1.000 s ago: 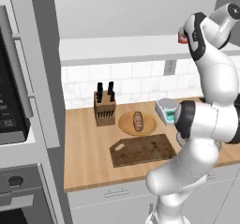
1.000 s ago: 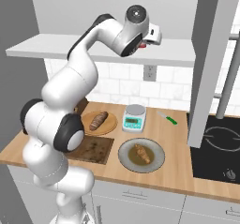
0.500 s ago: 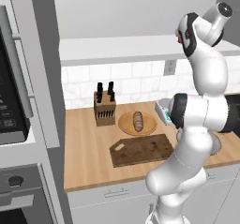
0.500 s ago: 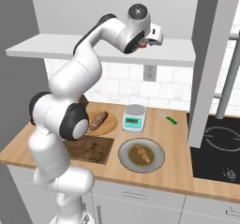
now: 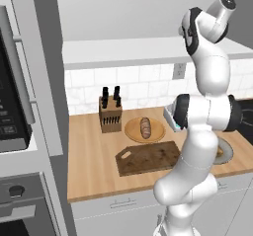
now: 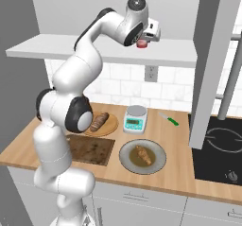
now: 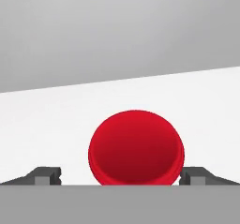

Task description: From the different types of pastries on the counter, select a croissant and place it on the cutting board. Then retrieve a jar of jam from the cabinet and place it alongside the croissant on the cutting board.

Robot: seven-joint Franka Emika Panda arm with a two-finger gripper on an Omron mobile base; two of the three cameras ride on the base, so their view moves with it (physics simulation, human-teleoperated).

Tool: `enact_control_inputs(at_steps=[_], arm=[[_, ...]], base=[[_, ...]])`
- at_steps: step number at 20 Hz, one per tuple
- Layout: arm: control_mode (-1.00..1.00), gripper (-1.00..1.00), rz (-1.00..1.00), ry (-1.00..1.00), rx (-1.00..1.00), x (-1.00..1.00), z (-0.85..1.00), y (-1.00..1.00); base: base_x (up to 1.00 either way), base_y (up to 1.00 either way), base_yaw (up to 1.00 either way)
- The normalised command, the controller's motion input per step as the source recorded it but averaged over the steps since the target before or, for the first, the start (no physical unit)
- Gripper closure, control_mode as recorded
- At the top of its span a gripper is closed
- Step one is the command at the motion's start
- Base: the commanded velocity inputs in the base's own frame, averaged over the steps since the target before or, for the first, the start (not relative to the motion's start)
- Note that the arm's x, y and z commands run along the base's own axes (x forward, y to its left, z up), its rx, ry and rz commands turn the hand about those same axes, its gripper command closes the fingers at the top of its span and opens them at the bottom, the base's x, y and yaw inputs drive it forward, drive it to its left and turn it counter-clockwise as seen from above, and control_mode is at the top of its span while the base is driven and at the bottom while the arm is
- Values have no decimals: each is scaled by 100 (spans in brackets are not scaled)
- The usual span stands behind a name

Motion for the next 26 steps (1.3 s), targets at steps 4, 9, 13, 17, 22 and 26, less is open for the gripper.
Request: enact_control_inputs(at_steps=[4,9,13,17,22,26], arm=[[-100,-100,0,0,0,8,0,0],[-100,100,0,0,0,5,0,0],[-100,100,0,0,0,13,0,0],[-100,100,0,1,0,-17,-2,0],[-100,100,0,0,0,-100,0,0],[-100,100,0,0,0,-100,0,0]], base=[[0,0,0],[0,0,0],[0,0,0],[0,0,0],[0,0,0],[0,0,0]])
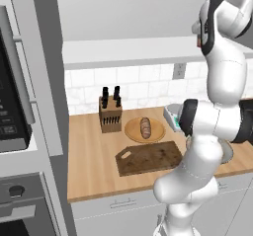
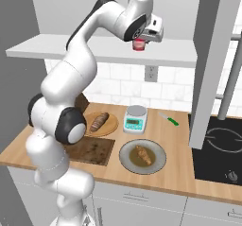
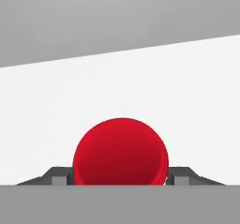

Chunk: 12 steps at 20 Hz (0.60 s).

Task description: From the different types of pastries on the counter, select a croissant and place it on the cutting board. Then retrieve a jar of jam from the cabinet and place it alongside the croissant on the cutting board.

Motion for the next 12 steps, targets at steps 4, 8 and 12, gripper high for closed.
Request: enact_control_inputs(at_steps=[4,8,12], arm=[[-100,100,0,-6,0,-100,15,1],[-100,100,0,-15,0,-100,28,4],[-100,100,0,-14,0,-100,10,7]], base=[[0,0,0],[0,0,0],[0,0,0]])
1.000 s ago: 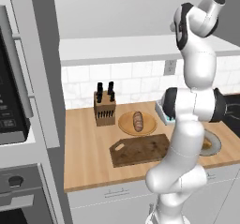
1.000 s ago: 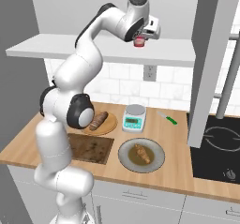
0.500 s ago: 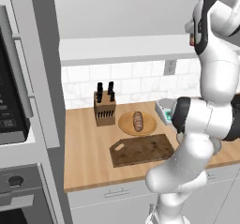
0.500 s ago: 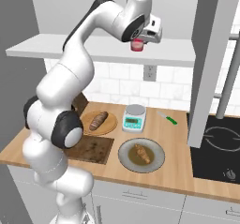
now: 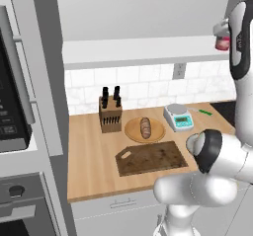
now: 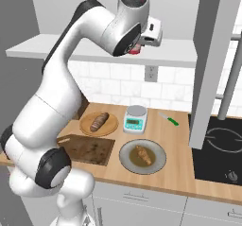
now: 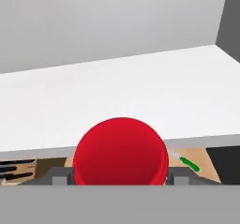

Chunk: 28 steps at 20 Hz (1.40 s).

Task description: From the different types of pastries on the counter, select a croissant and place it on the cutting board. Then retrieve a jar of jam from the cabinet and place it alongside the croissant on the cutting board.

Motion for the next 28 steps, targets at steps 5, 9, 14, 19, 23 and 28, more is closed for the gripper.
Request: enact_control_inputs(at_steps=[5,9,14,19,23,28], arm=[[-100,100,0,-6,-8,-100,-53,35],[-100,100,1,-7,-20,-100,-88,48],[-100,100,1,-14,-26,-100,-99,54],[-100,100,9,-8,-28,-100,-100,54],[-100,100,15,0,-22,-34,-79,36],[-100,100,0,9,8,0,-1,-1]], base=[[0,0,0],[0,0,0],[0,0,0],[0,0,0],[0,0,0],[0,0,0]])
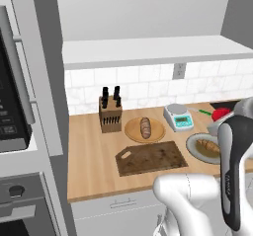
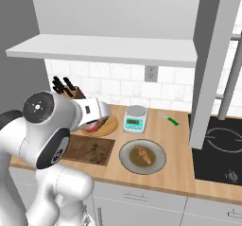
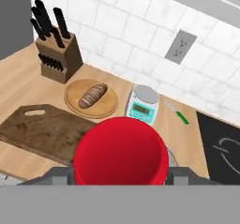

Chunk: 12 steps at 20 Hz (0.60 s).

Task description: From the different types of pastries on the counter, select a croissant and place it on the cutting board. Then retrieve a jar of jam from the cabinet and place it alongside the croissant on the cutting board.

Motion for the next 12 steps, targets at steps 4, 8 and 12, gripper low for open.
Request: enact_control_inputs(at_steps=[4,8,12], arm=[[-100,100,0,7,12,-9,-48,35],[-100,100,-1,0,18,-6,-81,56],[-100,100,-1,0,20,0,-93,52]], base=[[0,0,0],[0,0,0],[0,0,0]])
